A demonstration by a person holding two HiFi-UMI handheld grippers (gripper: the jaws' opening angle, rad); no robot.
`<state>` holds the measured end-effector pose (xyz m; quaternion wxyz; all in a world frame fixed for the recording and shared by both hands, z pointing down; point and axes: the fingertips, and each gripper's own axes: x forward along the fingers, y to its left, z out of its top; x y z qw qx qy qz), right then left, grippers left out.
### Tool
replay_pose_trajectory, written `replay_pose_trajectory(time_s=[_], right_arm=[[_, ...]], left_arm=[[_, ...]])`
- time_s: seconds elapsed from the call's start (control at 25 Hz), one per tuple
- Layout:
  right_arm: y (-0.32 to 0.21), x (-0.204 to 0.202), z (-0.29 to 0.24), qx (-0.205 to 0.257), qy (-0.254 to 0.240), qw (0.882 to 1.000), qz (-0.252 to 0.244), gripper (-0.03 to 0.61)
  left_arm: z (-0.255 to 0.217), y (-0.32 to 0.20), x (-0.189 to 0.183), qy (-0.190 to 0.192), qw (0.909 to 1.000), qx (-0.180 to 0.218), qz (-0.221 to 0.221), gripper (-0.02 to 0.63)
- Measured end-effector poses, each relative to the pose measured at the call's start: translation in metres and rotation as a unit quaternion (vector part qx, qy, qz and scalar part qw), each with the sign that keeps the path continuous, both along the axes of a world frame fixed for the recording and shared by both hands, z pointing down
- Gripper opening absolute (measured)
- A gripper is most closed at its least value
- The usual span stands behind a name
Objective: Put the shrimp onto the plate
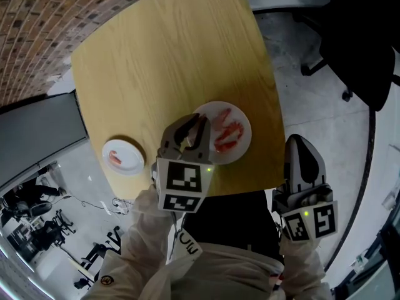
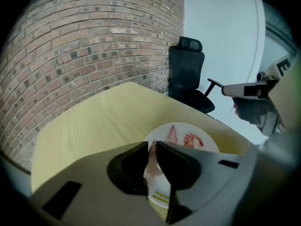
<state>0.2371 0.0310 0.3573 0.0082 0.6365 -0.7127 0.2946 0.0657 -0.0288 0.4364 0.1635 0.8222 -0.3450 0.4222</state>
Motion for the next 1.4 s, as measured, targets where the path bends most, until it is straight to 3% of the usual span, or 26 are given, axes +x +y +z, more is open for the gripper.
replay_pose_trajectory(time_s=[0.68,1.4], right_arm=[[-0.004,0.020,0.009,-0.006,-0.005,1.000,-0.004,0.025],[-0.003,0.015,0.009,-0.007,-0.003,1.000,-0.002,0.025]], left_arm=[[0.012,-0.002,0.015,-0.018,0.9998,-0.006,0.001,0.061],[0.004,-0.002,0.014,0.000,1.0000,-0.001,-0.001,0.061]])
